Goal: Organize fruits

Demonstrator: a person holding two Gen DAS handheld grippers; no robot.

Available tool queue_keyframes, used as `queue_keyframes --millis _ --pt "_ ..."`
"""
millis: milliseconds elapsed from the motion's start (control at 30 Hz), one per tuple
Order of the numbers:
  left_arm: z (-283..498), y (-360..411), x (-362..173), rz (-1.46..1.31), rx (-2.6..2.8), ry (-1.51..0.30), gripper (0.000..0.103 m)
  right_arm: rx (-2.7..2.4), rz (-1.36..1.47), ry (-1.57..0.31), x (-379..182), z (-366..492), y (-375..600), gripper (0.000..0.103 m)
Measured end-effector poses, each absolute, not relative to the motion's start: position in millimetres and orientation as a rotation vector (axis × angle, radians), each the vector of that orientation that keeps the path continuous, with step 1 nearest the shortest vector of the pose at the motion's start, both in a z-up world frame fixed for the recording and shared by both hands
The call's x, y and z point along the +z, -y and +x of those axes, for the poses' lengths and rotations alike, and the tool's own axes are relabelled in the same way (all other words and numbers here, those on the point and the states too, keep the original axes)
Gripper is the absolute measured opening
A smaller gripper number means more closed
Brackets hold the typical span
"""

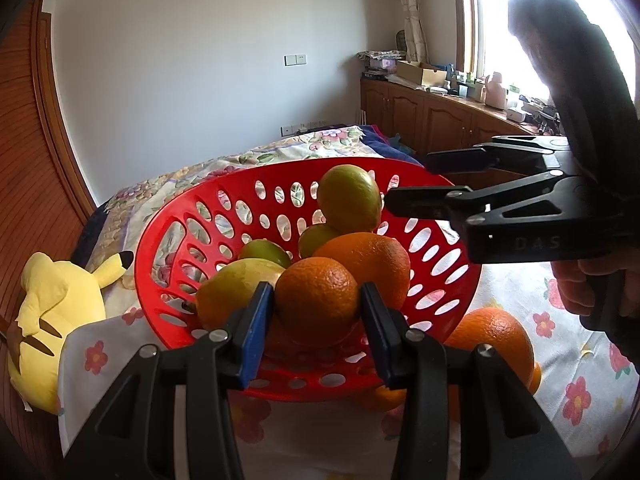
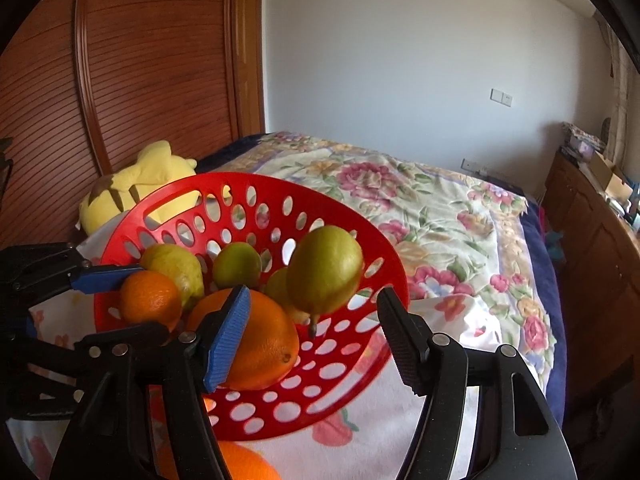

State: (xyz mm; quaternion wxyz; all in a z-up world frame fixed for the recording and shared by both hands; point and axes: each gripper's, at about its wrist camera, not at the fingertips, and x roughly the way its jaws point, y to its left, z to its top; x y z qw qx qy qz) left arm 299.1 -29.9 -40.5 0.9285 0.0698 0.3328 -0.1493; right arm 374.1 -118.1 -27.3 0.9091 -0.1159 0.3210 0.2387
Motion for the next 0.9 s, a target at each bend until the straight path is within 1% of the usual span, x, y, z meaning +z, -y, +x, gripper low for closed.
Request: queue_keyframes --millis 133,200,900 --pt "297 29 -38 0.137 -0.306 -0.675 0.047 0.488 -0.230 -0.655 -25 367 123 0.069" --pt "294 29 -35 0.131 -0.306 -0.667 0.050 0.489 -0.229 -0.654 -25 363 124 0.069" --pt "248 23 -21 0.109 -0.313 -0.640 0.053 0.480 -0.167 -0.641 -19 309 139 0.070"
